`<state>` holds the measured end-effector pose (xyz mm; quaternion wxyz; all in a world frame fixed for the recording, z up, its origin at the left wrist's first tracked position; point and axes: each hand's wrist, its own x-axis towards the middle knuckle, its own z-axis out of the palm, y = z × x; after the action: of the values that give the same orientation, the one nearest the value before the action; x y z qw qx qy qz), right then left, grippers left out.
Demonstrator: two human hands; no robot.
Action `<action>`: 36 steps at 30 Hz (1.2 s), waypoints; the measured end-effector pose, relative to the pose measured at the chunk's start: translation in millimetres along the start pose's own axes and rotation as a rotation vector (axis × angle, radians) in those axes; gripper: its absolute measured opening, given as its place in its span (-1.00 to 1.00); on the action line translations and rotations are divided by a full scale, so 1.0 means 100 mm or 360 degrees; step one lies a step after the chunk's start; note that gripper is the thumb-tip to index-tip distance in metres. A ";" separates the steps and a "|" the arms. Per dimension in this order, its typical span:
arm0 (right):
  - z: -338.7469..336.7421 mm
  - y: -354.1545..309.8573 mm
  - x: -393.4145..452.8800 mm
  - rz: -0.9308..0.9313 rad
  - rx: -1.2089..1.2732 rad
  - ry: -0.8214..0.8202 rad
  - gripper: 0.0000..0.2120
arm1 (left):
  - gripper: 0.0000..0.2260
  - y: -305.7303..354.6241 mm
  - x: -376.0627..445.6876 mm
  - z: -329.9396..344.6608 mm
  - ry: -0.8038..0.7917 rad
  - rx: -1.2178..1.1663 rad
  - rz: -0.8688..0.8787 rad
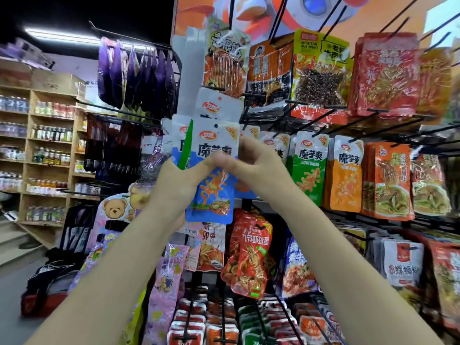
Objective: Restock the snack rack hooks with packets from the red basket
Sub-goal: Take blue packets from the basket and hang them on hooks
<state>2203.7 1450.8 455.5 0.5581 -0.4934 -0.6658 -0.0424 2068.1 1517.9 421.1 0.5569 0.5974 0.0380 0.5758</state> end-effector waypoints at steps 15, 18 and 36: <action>-0.22 0.13 0.29 -0.0155 0.0070 0.0574 -0.72 | -0.55 -0.14 -0.02 -0.22 0.0339 -0.0064 -0.0213; -0.21 0.14 0.34 -0.0090 0.0025 0.0598 -0.73 | -0.88 -0.18 0.02 -0.28 0.0312 -0.0099 -0.0244; -0.20 0.15 0.39 -0.0153 -0.0144 0.0748 -0.73 | -0.80 -0.15 0.01 -0.23 0.0276 -0.0156 -0.0245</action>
<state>2232.7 1470.2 486.1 0.6723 -0.4623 -0.5378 -0.2122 2060.8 1538.5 404.3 0.6226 0.5128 0.1036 0.5819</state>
